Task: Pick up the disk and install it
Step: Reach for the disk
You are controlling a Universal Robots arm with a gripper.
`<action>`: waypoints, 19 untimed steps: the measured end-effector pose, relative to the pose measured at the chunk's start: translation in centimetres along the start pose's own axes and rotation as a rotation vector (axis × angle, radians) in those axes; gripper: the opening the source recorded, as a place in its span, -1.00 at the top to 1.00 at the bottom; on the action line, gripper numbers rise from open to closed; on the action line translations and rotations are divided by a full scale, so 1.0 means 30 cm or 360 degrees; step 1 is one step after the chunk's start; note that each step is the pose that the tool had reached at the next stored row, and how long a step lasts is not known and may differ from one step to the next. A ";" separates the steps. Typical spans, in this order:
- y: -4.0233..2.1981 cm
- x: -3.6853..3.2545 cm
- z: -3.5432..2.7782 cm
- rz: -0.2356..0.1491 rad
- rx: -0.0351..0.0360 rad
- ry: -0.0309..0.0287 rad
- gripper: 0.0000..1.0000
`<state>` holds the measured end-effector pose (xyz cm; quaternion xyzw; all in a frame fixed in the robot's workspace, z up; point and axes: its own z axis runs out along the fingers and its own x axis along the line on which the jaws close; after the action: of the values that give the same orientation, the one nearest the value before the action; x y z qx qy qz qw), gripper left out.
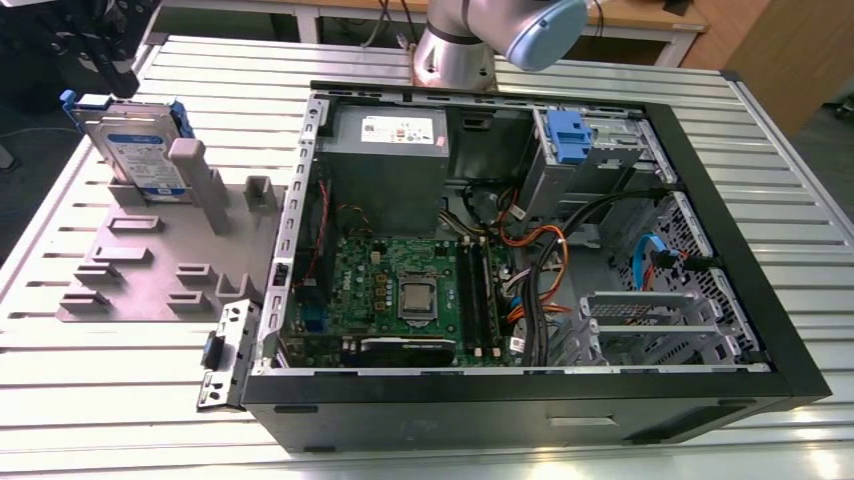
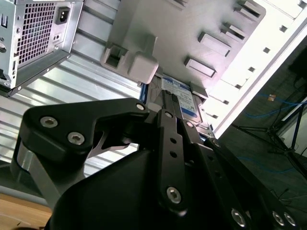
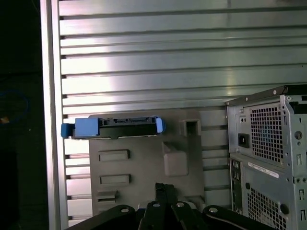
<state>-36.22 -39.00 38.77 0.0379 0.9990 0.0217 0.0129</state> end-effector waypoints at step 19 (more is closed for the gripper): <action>0.079 0.146 0.050 0.0003 0.0002 0.00244 0.79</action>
<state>-40.37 -36.25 37.28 0.0387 0.9990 0.0213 0.0052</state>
